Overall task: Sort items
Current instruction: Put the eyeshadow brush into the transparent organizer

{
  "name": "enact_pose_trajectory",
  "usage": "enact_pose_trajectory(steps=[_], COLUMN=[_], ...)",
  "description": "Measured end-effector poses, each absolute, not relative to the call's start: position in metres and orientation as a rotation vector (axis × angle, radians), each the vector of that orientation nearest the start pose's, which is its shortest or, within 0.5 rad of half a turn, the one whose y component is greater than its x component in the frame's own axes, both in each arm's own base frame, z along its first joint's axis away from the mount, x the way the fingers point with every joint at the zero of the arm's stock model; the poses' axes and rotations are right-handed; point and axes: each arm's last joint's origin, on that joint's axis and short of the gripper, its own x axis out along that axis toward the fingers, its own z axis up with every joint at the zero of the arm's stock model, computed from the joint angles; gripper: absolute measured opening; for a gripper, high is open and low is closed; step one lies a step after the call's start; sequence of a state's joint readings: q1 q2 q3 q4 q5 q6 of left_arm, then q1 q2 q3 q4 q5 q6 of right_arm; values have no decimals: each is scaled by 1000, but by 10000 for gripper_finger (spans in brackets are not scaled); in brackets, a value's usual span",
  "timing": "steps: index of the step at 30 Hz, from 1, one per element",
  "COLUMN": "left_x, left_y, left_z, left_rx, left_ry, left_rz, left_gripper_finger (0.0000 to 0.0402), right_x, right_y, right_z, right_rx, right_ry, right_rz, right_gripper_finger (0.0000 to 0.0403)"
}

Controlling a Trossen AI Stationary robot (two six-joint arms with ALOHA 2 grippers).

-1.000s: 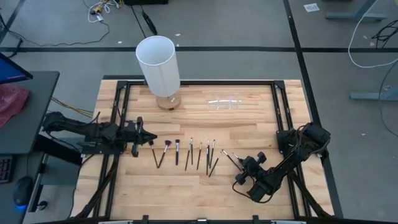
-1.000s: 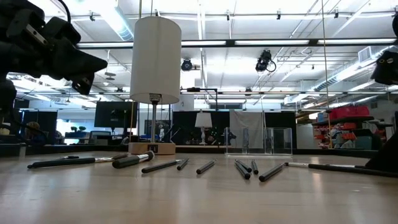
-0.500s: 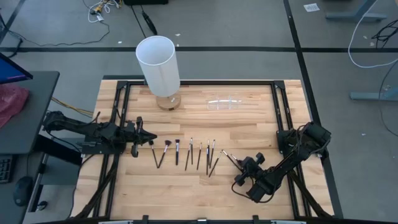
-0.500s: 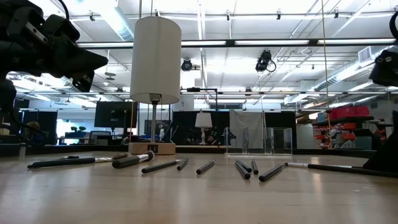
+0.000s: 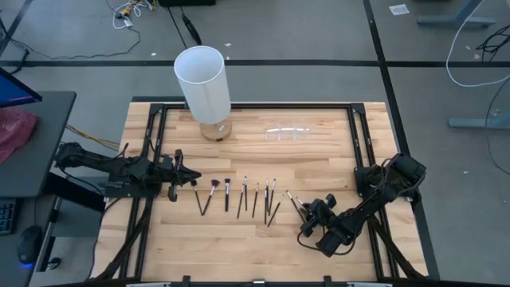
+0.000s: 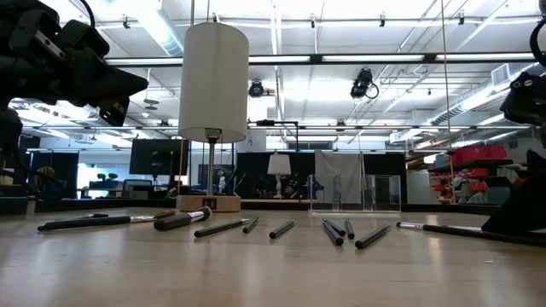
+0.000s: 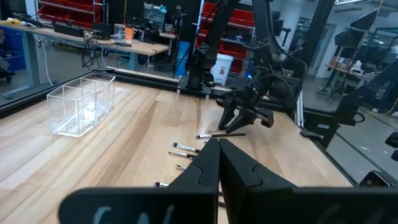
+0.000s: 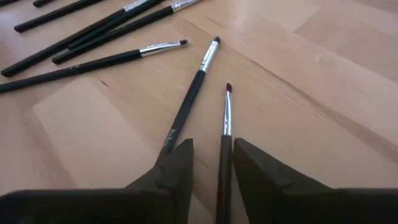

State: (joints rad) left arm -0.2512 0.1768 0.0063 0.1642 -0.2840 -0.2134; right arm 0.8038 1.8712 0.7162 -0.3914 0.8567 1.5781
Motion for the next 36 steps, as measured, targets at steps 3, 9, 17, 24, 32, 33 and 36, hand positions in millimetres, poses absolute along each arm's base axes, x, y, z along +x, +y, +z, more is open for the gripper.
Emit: enact_pose_trajectory(steps=[3,9,17,24,32,33,36], left_x=[106,106,106,106,105,104,105], left_y=[-19,-19,-19,-20,-26,-28,-32], left_z=[167,167,167,167,168,169,168], left_rx=[-212,-215,-221,-211,-170,-170,-149], left_ry=[3,3,4,10,-3,-4,1], left_rz=[33,33,32,-20,-73,-86,-99], left_gripper_finger=[5,5,5,5,5,5,5], right_x=[191,187,181,177,182,183,191], right_y=[163,160,162,164,165,166,169], right_z=[66,61,60,59,60,60,63], right_rx=[279,249,200,235,264,271,291], right_ry=[654,645,653,595,452,424,360], right_rz=[-720,-701,-675,-683,-685,-685,-666], right_gripper_finger=[104,73,11,8,3,2,0])
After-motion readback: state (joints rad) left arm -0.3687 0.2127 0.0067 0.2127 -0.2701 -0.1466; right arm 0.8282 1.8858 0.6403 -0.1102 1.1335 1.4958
